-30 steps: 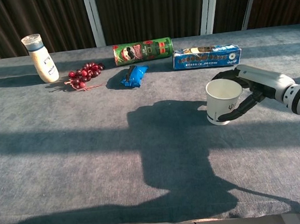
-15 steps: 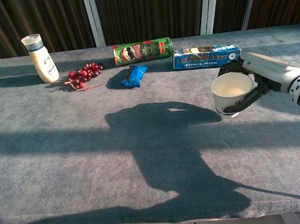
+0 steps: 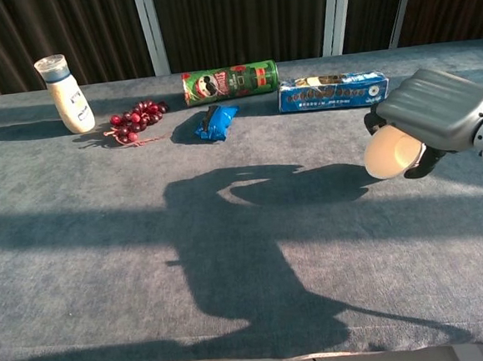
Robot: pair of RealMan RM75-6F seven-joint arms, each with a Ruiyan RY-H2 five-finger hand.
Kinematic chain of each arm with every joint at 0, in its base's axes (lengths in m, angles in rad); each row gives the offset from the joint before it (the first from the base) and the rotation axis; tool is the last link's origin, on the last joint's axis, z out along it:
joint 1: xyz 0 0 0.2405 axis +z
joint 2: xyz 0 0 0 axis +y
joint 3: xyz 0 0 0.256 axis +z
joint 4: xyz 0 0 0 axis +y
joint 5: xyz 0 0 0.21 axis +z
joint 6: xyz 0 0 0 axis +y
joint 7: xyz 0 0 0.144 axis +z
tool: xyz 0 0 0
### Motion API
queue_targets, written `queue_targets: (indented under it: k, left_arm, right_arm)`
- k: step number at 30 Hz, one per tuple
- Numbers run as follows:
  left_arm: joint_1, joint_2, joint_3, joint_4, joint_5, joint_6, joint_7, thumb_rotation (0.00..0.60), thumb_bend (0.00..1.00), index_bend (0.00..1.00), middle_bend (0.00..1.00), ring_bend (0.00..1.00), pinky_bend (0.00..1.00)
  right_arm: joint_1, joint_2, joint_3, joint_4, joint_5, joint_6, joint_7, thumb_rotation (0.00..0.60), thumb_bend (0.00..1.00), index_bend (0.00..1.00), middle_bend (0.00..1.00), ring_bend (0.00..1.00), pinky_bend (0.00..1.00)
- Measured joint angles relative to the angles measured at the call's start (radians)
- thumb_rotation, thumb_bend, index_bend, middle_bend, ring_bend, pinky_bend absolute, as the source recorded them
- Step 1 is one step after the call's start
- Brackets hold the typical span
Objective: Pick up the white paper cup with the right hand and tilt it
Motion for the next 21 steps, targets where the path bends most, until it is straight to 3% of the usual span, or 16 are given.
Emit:
queue_targets:
  k: [3, 7, 15, 21]
  left_arm:
    - [0.001, 0.001, 0.000, 0.000, -0.001, 0.000, -0.004, 0.600, 0.50, 0.26, 0.12, 0.09, 0.29]
    - [0.001, 0.002, -0.001, 0.001, -0.004, 0.000, -0.008, 0.600, 0.50, 0.26, 0.12, 0.09, 0.29]
    - [-0.001, 0.003, 0.000, 0.002, -0.002, -0.003, -0.009, 0.600, 0.50, 0.26, 0.12, 0.09, 0.29]
    - [-0.001, 0.003, 0.000, 0.000, -0.002, -0.004, -0.008, 0.600, 0.50, 0.26, 0.12, 0.09, 0.29]
  right_arm:
    - [-0.002, 0.004, 0.005, -0.044, 0.076, -0.026, -0.136, 0.600, 0.24, 0.67, 0.54, 0.52, 0.66]
    - [-0.005, -0.001, 0.008, -0.056, 0.133, -0.051, -0.167, 0.600, 0.24, 0.55, 0.52, 0.45, 0.62]
    - [-0.010, -0.016, 0.001, -0.024, 0.136, -0.073, 0.013, 0.600, 0.24, 0.26, 0.27, 0.19, 0.52]
    - [-0.021, -0.002, -0.010, -0.015, 0.094, -0.047, 0.144, 0.600, 0.24, 0.18, 0.22, 0.14, 0.53]
